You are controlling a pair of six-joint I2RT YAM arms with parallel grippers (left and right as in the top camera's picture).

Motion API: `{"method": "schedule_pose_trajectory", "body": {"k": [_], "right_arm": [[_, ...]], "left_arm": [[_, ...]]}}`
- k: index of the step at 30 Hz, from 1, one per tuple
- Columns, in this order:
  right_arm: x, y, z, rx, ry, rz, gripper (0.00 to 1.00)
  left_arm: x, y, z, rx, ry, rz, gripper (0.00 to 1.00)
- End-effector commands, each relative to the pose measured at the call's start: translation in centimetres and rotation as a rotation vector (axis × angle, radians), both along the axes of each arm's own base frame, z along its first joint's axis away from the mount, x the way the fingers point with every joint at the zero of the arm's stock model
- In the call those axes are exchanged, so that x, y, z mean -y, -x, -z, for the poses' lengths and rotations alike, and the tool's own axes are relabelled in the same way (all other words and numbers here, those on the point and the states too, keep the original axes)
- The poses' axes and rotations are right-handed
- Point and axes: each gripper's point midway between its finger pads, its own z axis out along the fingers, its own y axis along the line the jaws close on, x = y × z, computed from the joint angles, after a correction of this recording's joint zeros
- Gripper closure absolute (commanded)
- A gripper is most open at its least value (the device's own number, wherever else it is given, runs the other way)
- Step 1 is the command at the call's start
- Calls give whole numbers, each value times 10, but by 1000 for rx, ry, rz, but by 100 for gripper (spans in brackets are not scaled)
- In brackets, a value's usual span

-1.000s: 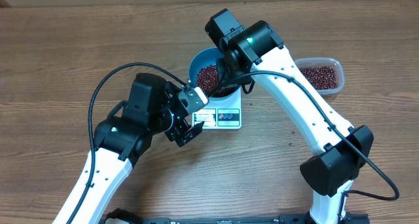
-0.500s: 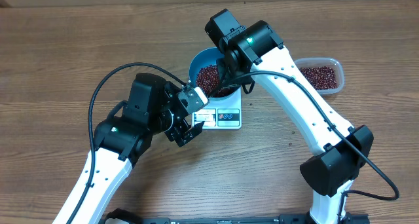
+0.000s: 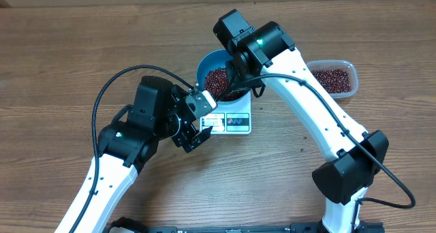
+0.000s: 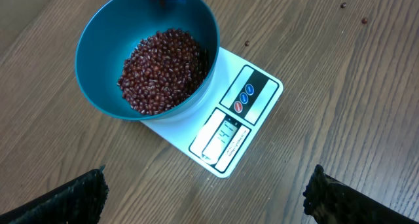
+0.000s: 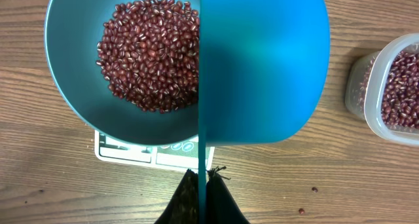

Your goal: Scoop item into bowl and weigh 150g on scale

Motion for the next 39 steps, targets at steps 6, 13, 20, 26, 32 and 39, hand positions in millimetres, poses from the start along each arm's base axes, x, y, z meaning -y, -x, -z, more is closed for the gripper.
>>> {"method": "schedule_pose_trajectory", "body": {"k": [6, 13, 20, 26, 32, 39], "right_arm": [[-2, -1, -21, 60, -21, 0, 96], [-1, -2, -21, 63, -15, -8, 96], [-2, -1, -22, 65, -9, -19, 96], [-3, -1, -22, 65, -9, -27, 96], [-5, 0, -22, 71, -1, -36, 96], [-3, -1, -22, 74, 6, -33, 96]], "left_arm": [[2, -4, -10, 11, 23, -11, 0], [2, -4, -11, 12, 23, -11, 0], [2, -4, -11, 12, 23, -12, 1], [2, -4, -10, 11, 23, -12, 0], [2, -4, -10, 11, 23, -12, 1], [2, -4, -11, 12, 23, -11, 0]]}}
